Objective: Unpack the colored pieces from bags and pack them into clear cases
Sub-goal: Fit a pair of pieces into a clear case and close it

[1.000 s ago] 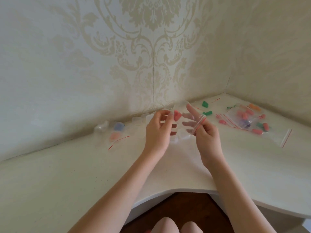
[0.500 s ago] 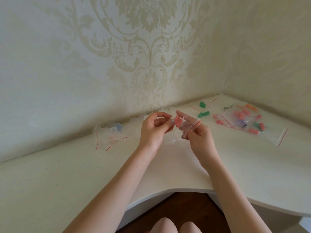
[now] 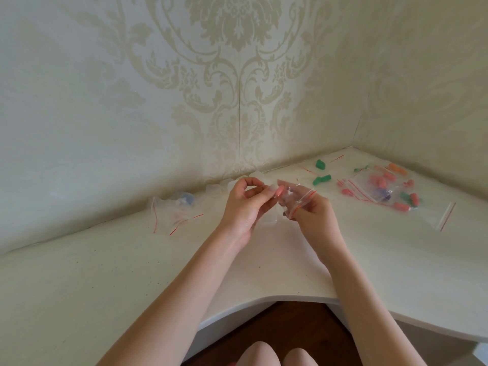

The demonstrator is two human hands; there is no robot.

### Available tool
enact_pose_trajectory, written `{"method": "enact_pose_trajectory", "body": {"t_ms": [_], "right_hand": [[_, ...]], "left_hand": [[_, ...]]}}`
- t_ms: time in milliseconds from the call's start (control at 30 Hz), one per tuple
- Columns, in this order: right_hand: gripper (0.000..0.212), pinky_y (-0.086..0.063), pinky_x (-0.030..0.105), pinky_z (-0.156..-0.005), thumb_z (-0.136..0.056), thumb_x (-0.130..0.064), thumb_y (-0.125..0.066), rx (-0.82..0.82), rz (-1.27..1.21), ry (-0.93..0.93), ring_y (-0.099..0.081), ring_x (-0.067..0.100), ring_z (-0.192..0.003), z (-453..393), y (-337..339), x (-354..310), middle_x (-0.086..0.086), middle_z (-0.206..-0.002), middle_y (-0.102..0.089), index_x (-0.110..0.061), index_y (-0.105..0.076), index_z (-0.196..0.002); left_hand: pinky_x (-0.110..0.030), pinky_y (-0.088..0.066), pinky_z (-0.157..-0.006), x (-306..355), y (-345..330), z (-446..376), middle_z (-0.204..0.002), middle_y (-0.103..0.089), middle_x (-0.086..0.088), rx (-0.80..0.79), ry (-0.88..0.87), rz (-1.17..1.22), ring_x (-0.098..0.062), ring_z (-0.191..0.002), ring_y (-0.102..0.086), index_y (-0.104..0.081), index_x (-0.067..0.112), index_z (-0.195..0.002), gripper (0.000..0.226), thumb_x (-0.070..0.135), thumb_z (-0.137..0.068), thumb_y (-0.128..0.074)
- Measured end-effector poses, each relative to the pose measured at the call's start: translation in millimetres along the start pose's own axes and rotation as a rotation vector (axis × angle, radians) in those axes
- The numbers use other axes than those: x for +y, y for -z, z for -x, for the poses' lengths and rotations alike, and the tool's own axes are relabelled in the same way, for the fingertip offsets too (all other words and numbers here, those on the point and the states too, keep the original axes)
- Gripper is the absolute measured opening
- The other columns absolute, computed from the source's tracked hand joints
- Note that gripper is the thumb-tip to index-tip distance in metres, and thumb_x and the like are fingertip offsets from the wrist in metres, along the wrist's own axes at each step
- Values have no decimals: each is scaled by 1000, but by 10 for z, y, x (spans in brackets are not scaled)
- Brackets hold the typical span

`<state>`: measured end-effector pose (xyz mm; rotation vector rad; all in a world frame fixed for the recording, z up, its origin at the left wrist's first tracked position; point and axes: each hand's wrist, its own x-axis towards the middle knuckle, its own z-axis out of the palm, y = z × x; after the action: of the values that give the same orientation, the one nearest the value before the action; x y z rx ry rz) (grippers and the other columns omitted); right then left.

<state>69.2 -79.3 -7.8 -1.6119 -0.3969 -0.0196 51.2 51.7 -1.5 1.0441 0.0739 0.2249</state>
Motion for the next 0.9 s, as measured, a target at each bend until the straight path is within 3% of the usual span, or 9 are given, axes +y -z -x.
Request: {"method": "enact_pose_trajectory", "body": {"t_ms": [167, 233, 400, 467, 533, 633, 700, 800, 900], "right_hand": [[13, -50, 17, -72, -81, -19, -74, 134, 78, 68, -66, 4, -81, 21, 12, 24, -13, -84, -73, -32, -73, -82], [9, -49, 13, -71, -82, -22, -73, 153, 85, 101, -66, 10, -84, 24, 5, 9, -9, -87, -73, -29, -73, -86], [17, -45, 5, -73, -85, -31, -69, 47, 61, 49, -63, -6, -91, 22, -13, -8, -14, -91, -70, -39, -67, -100], [21, -45, 8, -73, -86, -29, -68, 24, 101, 41, -62, -5, -82, 6, -22, 25, -18, -78, -66, -38, -66, -105], [14, -47, 19, -71, -86, -28, -69, 29, 132, 38, -61, 5, -72, -10, -28, 57, -17, -68, -65, -32, -69, -99], [4, -52, 37, -73, -84, -28, -72, 72, 123, 43, -62, 25, -72, -9, -23, 77, -3, -75, -70, -27, -70, -87], [3, -54, 37, -73, -85, -22, -70, 83, 74, 32, -62, 22, -70, -3, -22, 79, -2, -78, -70, -22, -67, -86], [9, -56, 28, -70, -90, -4, -58, 41, 5, 16, -64, 11, -74, -2, -23, 57, -9, -79, -70, -11, -62, -96], [16, -56, 24, -62, -91, 2, -53, 48, 5, 16, -66, 11, -65, -2, -21, 49, -10, -80, -70, -11, -60, -99]], "left_hand": [[-22, -57, -69, 8, 8, -18, -96, -65, -20, 57, 27, 37, -17, -78, -70, -47, 8, -91, 18, -5, -88, -59], [-25, -58, -71, 7, 9, -23, -90, -65, -14, 64, 13, -1, -17, -79, -70, -46, 8, -95, 20, -5, -88, -60], [-33, -58, -75, 6, 2, -12, -76, -60, -6, 68, -34, -169, -21, -75, -66, -48, 8, -94, 28, -6, -80, -67], [-33, -58, -75, 9, 2, 0, -76, -59, -8, 64, -67, -220, -19, -71, -65, -49, 7, -92, 30, -5, -77, -71], [-31, -58, -72, 6, -1, 11, -76, -58, -9, 73, -135, -308, -18, -70, -64, -48, 7, -87, 29, -4, -76, -72], [-24, -56, -66, -12, -11, 13, -83, -52, -14, 126, -205, -353, -20, -74, -60, -47, 8, -82, 23, -4, -82, -66], [-24, -56, -66, -17, -13, 3, -85, -47, -12, 162, -194, -326, -16, -71, -59, -47, 8, -82, 20, -3, -85, -63], [-31, -58, -75, -6, -8, -17, -82, -47, -9, 174, -136, -228, -7, -58, -60, -47, 8, -86, 16, -2, -88, -60], [-30, -58, -74, 8, -14, -12, -83, -46, -9, 208, -120, -230, -4, -54, -59, -46, 8, -88, 15, -1, -90, -57]]}}
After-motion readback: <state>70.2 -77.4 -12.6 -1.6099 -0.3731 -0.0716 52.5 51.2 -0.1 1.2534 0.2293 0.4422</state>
